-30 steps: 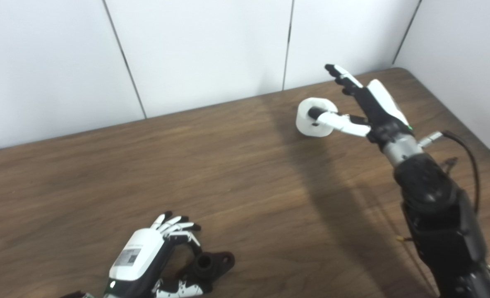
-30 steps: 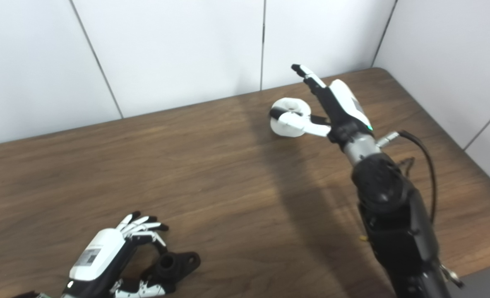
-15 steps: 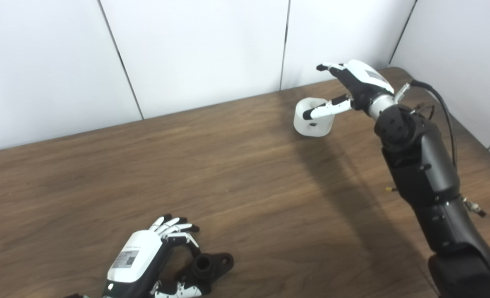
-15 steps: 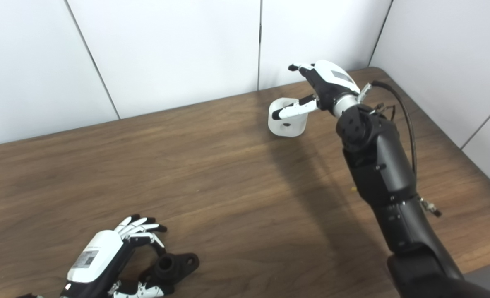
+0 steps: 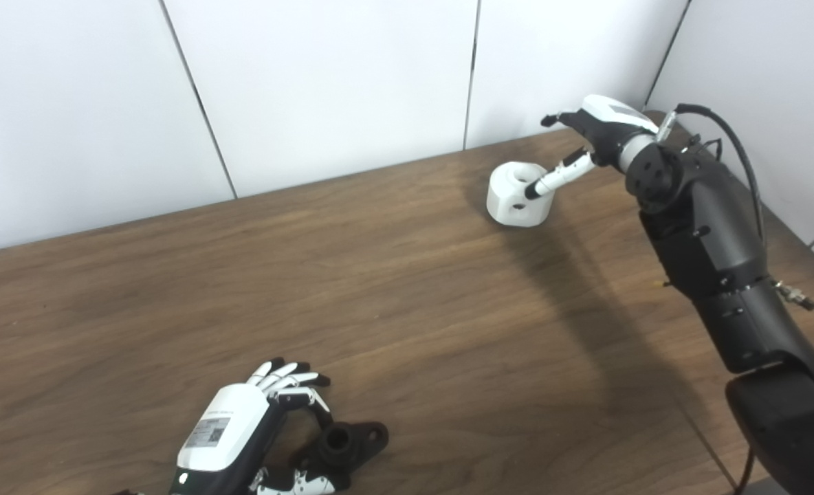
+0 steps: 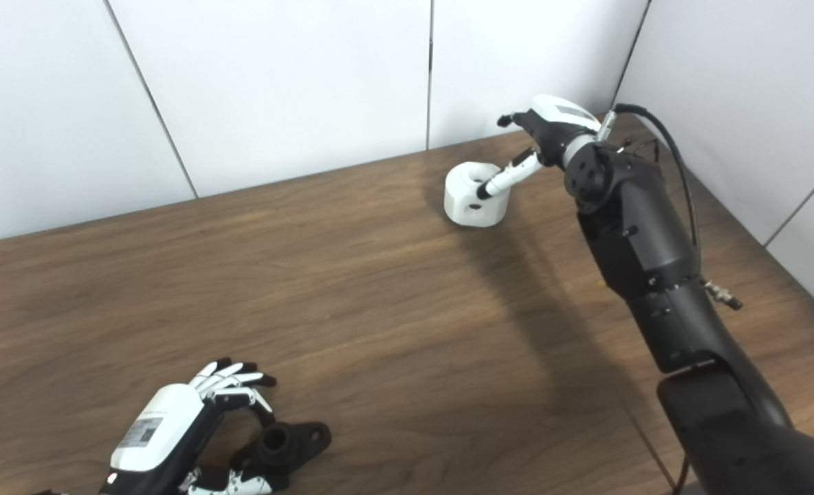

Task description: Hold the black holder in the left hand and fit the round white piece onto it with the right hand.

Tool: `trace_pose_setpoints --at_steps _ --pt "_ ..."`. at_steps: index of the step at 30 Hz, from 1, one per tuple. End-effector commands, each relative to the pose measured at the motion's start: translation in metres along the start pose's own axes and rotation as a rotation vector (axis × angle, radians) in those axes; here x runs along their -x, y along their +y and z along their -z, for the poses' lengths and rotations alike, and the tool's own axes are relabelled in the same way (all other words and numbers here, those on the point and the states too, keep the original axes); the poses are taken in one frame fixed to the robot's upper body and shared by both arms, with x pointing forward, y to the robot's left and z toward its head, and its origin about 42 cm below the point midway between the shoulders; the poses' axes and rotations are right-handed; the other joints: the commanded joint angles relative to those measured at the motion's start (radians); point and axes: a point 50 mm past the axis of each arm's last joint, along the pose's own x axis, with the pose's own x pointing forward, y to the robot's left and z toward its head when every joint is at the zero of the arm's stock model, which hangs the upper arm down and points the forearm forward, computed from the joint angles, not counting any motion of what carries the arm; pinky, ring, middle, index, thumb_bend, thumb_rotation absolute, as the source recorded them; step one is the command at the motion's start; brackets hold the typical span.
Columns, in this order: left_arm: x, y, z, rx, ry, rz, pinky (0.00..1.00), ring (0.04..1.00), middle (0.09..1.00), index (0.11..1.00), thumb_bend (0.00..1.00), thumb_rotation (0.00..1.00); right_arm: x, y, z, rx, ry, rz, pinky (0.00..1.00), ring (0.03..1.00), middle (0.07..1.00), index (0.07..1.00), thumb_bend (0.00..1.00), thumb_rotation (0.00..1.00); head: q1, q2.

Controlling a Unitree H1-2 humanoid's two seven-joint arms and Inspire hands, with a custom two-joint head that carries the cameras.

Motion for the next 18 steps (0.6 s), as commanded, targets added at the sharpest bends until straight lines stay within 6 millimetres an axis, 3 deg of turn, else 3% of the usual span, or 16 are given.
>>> trace_pose_setpoints --at_steps 1,18 --pt "0.008 -0.011 0.001 -0.004 0.022 0.080 0.97 0.883 0.790 0.488 0.51 0.05 0.002 -0.029 -0.008 0.023 -0.017 0.075 0.94 1.000 0.944 0.872 0.93 0.38 0.000 0.002" --pt "0.005 -0.011 0.000 -0.002 0.036 0.081 0.98 0.890 0.793 0.489 0.51 0.05 -0.002 -0.015 -0.028 0.065 -0.025 -0.015 0.95 1.000 0.944 0.853 0.92 0.37 0.005 0.004"
